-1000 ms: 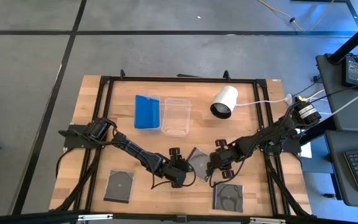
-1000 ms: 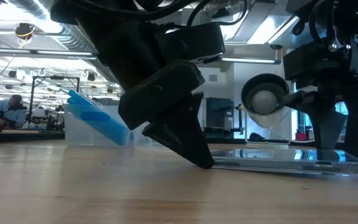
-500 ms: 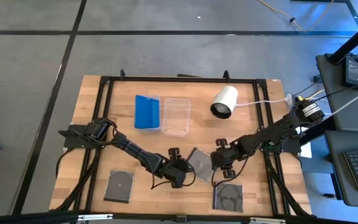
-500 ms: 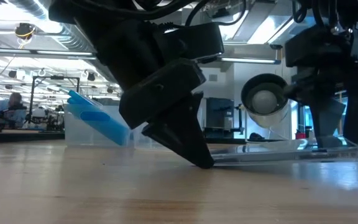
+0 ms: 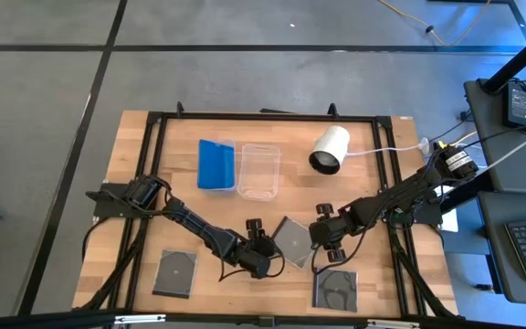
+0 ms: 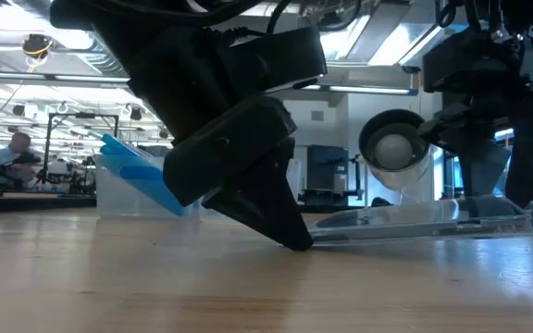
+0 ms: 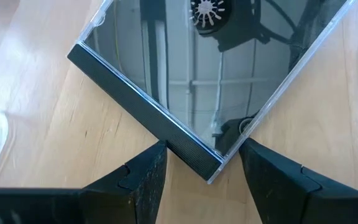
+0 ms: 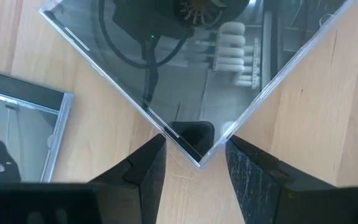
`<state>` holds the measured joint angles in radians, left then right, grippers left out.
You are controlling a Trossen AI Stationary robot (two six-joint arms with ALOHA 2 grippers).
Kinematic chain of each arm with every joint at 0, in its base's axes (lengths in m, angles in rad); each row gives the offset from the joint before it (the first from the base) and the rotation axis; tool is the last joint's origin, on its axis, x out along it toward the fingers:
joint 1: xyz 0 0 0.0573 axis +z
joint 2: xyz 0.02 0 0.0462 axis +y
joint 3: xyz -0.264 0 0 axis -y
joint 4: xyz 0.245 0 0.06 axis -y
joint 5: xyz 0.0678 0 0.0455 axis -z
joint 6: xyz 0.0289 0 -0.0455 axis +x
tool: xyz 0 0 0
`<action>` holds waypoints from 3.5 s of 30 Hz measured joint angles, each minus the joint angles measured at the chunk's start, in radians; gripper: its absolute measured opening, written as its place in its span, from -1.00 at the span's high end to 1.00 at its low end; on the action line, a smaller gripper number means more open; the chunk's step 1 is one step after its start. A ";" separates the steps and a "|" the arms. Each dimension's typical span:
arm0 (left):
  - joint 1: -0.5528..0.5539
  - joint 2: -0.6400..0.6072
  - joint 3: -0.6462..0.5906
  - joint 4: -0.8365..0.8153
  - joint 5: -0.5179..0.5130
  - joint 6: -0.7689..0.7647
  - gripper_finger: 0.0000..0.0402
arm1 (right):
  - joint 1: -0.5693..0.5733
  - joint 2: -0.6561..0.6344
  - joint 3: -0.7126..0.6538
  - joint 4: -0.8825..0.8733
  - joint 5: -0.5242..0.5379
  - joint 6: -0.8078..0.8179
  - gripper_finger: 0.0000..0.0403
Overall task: Pick & place jewel cases by type
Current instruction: Put the top black cd case into the right transparent bin
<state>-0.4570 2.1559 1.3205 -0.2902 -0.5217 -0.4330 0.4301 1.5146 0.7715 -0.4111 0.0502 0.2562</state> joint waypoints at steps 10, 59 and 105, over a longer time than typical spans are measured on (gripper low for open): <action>-0.008 0.000 -0.007 0.036 -0.032 -0.014 0.03 | 0.000 0.000 0.000 0.005 0.000 -0.006 0.17; -0.022 -0.038 -0.008 0.039 -0.034 -0.055 0.07 | 0.002 -0.005 0.005 0.347 -0.228 -0.070 0.17; -0.021 -0.037 -0.005 0.047 -0.034 -0.016 0.07 | -0.086 0.094 0.002 0.495 -0.368 0.383 0.17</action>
<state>-0.4778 2.1193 1.3155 -0.2428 -0.5556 -0.4493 0.3445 1.6085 0.7731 0.0837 -0.3180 0.6390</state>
